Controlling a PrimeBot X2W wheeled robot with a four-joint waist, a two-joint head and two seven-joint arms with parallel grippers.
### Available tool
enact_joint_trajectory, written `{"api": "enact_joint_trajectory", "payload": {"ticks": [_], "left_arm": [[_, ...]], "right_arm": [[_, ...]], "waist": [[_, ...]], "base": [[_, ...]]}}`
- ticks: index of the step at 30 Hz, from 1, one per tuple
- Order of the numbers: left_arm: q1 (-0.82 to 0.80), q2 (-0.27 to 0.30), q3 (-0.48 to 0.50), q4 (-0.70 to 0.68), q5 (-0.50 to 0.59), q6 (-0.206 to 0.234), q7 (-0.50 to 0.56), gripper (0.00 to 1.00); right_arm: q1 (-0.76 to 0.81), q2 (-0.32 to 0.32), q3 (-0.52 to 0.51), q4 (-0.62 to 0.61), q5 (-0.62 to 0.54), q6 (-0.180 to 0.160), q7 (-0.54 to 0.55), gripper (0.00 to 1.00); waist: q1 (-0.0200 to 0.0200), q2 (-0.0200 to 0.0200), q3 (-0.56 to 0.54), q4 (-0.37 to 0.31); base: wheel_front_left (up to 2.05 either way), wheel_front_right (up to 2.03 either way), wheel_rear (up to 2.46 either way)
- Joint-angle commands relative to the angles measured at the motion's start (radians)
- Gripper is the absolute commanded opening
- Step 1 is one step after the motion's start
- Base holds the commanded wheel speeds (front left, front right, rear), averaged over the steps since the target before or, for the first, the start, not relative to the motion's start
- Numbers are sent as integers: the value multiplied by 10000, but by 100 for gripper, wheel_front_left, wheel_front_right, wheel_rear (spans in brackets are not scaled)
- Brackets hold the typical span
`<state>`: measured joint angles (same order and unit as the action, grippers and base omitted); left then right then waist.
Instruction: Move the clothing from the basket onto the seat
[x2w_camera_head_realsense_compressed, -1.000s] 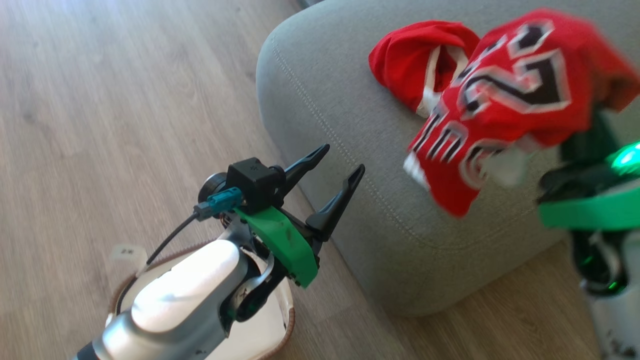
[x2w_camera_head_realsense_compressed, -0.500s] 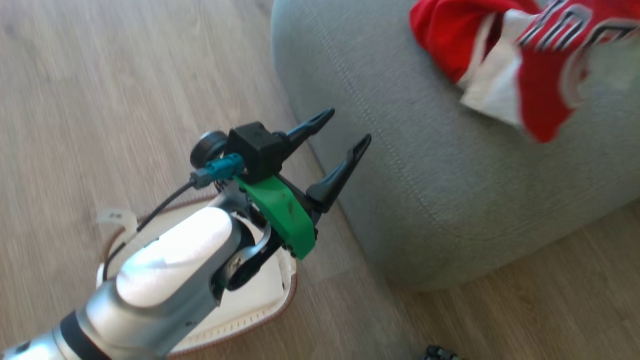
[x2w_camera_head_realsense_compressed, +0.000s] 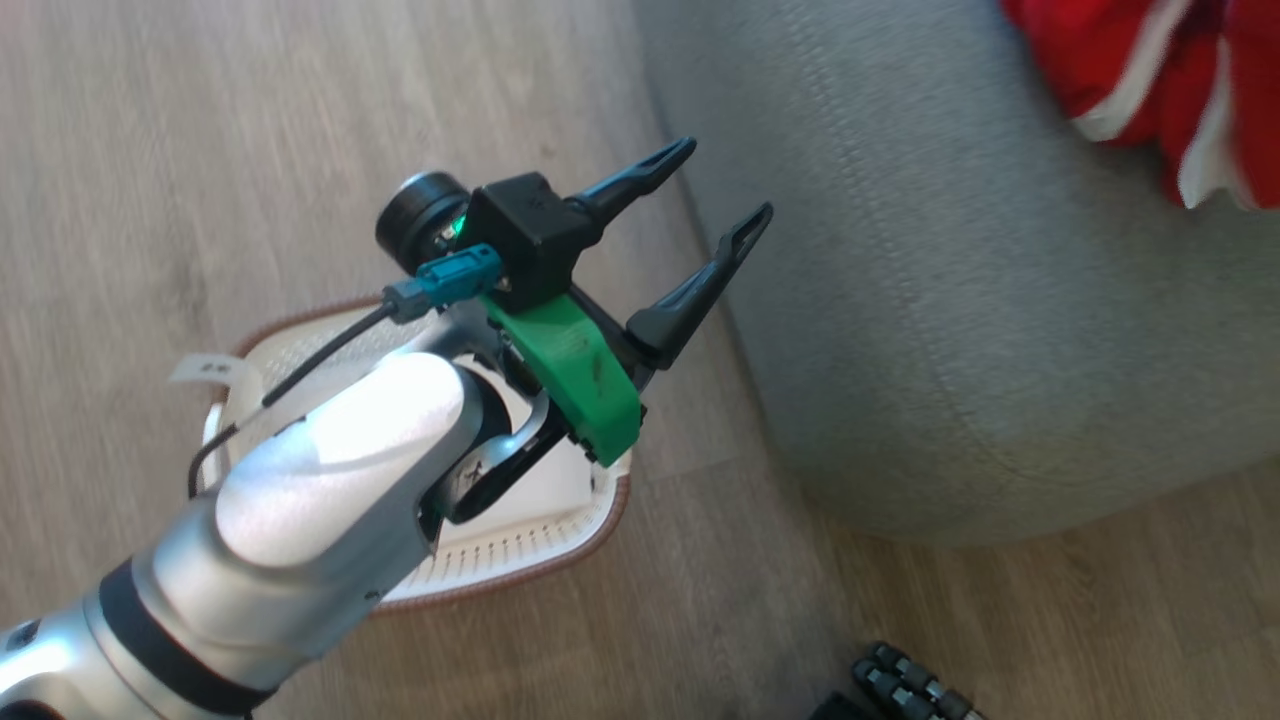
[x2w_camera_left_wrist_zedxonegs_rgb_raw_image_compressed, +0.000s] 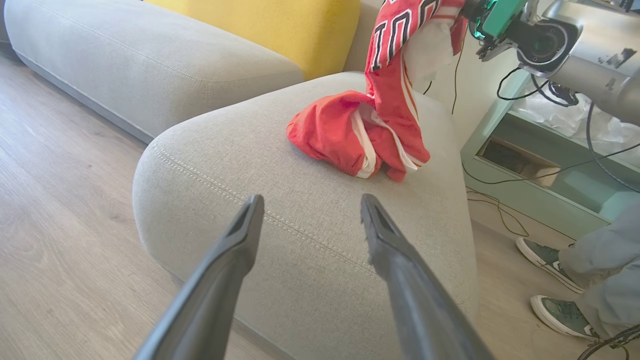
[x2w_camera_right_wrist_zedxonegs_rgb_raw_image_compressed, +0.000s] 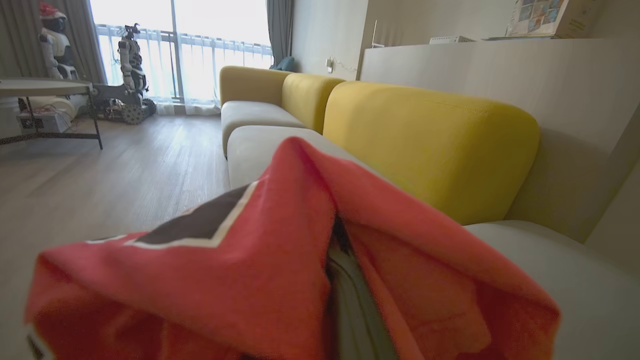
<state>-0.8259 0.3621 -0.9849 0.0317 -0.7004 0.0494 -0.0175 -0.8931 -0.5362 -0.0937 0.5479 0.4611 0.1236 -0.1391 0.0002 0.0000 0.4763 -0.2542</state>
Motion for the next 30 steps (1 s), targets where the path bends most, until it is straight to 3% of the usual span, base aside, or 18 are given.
{"api": "enact_joint_trajectory", "payload": {"ticks": [1,11,19,22,23,24,30], "left_arm": [[-482,119,373,-397,134,-73,29,100],[-887,-115,115,-579,439,-342,-162,100],[-1005,-235,28,-541,492,-390,-234,100],[-981,-237,-19,-494,485,-416,-262,100],[-978,-239,-25,-481,474,-418,-265,100],[-978,-235,-25,-467,464,-420,-269,100],[-863,-233,-51,-345,381,-412,-360,100]], "right_arm": [[-206,-351,176,-95,-155,71,94,0],[-1143,-328,806,2309,-595,71,1001,0],[-1196,-21,1343,3503,-190,71,2243,0],[-1215,61,1572,3712,2,71,2542,49],[-1230,57,1644,3737,54,71,2558,85],[-1251,53,1715,3749,97,71,2554,100],[-1283,-54,2180,3785,347,71,2587,100]], "waist": [[-2,0,348,339],[-2,0,838,737],[-2,0,951,725],[-2,0,892,694],[-2,0,869,685],[-2,0,841,670],[-2,0,482,551]], "base": [[0,0,0],[0,0,0],[0,0,0],[0,0,0],[0,0,0],[0,0,0],[0,0,0]]}}
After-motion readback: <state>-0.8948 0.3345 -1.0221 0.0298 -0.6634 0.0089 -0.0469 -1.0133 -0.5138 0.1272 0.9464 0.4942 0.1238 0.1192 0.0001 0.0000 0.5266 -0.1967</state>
